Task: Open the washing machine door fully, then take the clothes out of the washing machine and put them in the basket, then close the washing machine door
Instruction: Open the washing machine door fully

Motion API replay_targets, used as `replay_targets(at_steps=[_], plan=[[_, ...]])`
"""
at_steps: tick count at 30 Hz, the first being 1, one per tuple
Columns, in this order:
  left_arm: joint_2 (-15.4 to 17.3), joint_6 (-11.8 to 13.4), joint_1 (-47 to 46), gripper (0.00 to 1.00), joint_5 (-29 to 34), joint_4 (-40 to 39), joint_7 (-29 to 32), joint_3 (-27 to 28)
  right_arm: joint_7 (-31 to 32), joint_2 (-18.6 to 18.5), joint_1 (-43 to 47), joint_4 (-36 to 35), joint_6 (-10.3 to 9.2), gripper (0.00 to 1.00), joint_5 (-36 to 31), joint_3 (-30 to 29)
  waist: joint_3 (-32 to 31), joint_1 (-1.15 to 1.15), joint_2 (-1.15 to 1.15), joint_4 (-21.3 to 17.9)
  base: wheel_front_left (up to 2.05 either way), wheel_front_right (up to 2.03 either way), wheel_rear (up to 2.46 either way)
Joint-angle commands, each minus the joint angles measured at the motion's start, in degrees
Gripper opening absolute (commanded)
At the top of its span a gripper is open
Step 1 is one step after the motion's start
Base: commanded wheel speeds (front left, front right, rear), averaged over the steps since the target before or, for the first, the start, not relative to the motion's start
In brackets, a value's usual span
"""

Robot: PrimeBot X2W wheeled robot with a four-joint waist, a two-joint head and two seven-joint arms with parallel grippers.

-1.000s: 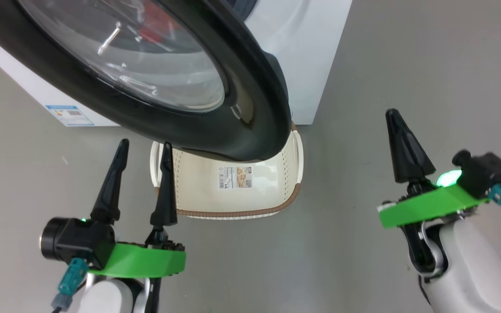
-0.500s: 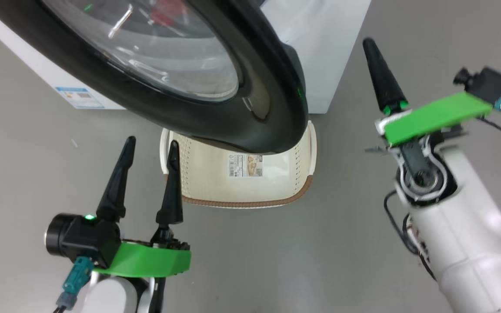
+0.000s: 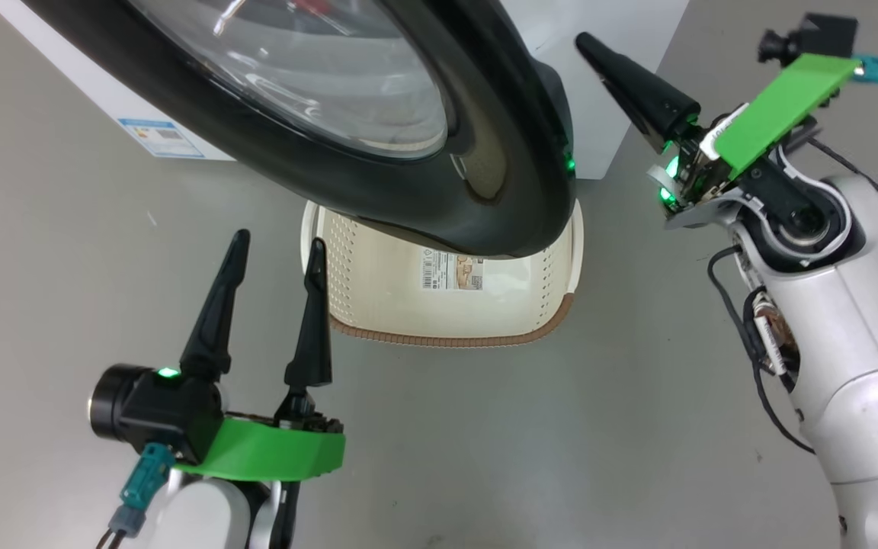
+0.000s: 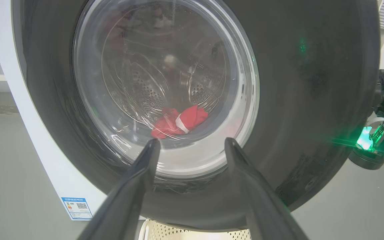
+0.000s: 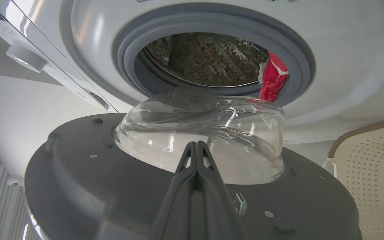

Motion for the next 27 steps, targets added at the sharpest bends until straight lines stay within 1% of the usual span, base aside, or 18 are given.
replay_targets(at_steps=[1,6,10,15,27], plan=[[0.9,0.4,-1.0,1.0,-0.6,-1.3,-0.3,1.4,2.7,0.3,-1.5,-1.7,0.37,0.0,1.3,1.1,0.1,0.0,0.0,0.2,0.0,0.0,0.0],[0.9,0.5,-1.1,1.0,-0.6,-1.1,-0.3,1.4,8.8,-1.5,-1.3,-4.5,0.37,0.0,1.7,3.7,0.2,0.0,0.0,0.3,0.0,0.0,0.0],[0.9,0.5,-1.0,1.0,-0.5,-0.9,-0.3,1.6,11.4,-2.1,0.3,-7.3,0.37,0.0,1.8,5.4,0.1,0.0,0.0,0.1,0.0,0.0,0.0],[0.9,0.5,-1.2,1.0,-0.4,-0.9,-0.3,1.8,11.9,-2.5,2.0,-9.3,0.37,0.0,1.0,6.7,0.2,0.0,0.0,-0.2,0.0,0.0,0.0],[0.9,0.4,-1.9,1.0,-0.5,-1.1,-0.3,2.2,12.5,-2.5,4.1,-11.2,0.37,0.0,0.7,8.3,0.6,0.0,0.0,-0.2,0.0,0.0,0.0]])
